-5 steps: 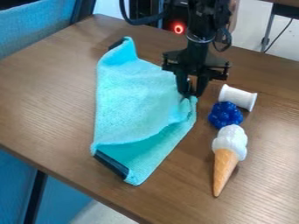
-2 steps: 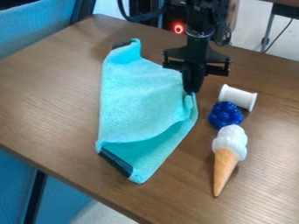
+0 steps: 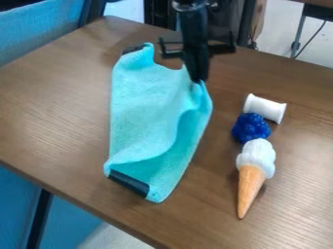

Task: Moving the cloth from the bottom of the table to the top.

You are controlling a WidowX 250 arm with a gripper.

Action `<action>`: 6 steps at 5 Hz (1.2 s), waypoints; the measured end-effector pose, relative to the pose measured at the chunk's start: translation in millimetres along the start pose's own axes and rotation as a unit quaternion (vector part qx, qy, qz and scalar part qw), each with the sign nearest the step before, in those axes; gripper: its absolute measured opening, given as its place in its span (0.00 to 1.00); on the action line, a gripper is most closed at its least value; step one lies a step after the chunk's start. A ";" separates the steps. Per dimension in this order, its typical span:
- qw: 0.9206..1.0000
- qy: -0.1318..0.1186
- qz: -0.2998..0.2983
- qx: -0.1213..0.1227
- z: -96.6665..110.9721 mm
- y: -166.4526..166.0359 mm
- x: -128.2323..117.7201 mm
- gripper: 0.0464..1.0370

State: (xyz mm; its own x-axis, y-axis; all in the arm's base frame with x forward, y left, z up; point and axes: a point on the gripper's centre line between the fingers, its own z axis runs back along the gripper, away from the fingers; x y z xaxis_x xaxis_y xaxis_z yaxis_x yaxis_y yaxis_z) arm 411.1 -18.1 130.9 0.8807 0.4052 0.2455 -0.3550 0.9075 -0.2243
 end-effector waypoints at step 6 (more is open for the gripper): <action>0.988 0.022 0.013 -0.150 66.0 104.8 -39.5 0.02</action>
State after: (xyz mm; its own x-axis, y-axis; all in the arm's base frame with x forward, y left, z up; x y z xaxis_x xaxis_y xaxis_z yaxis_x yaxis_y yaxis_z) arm 318.4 68.3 159.9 0.8878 0.4162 0.1962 -0.2742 0.8210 -0.5007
